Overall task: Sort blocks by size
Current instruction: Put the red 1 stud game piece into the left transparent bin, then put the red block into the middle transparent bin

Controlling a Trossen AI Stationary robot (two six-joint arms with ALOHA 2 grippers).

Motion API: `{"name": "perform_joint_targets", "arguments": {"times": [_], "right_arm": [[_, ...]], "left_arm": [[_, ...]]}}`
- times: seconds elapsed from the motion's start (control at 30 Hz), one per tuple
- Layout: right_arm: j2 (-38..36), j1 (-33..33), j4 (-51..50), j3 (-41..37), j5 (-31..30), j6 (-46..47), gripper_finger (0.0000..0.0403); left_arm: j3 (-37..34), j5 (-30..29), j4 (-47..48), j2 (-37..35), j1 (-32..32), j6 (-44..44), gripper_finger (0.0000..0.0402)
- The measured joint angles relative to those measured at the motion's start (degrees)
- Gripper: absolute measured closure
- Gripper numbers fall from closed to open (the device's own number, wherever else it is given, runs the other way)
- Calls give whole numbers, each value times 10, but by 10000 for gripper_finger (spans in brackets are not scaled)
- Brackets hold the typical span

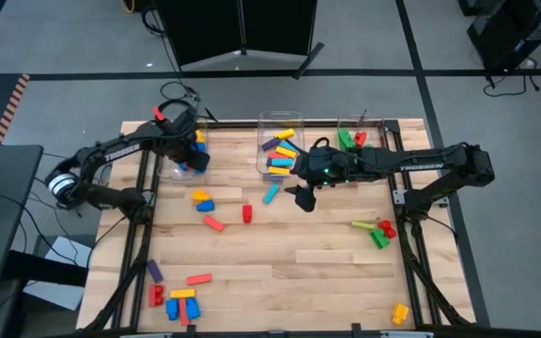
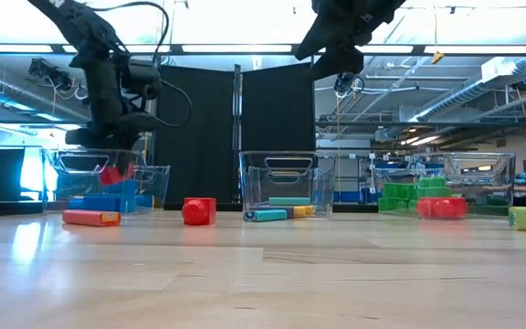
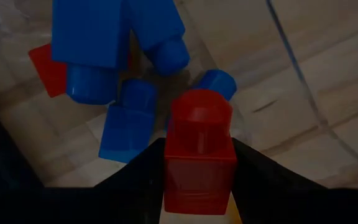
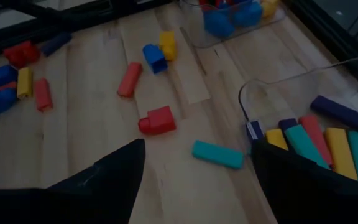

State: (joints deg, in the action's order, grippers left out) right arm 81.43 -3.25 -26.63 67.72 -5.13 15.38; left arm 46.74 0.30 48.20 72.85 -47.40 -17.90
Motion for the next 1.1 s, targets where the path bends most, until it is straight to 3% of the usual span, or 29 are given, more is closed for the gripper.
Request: {"name": "perform_joint_targets", "arguments": {"times": [0.23,0.6,1.1], "right_arm": [[0,0,0,0,0,1,99],[0,0,0,0,0,1,97],[0,0,0,0,0,-4,97]], "left_arm": [[0,4,0,16,0,13,232],[1,-33,-11,18,0,2,163],[102,-34,86,18,6,-17,158]]}}
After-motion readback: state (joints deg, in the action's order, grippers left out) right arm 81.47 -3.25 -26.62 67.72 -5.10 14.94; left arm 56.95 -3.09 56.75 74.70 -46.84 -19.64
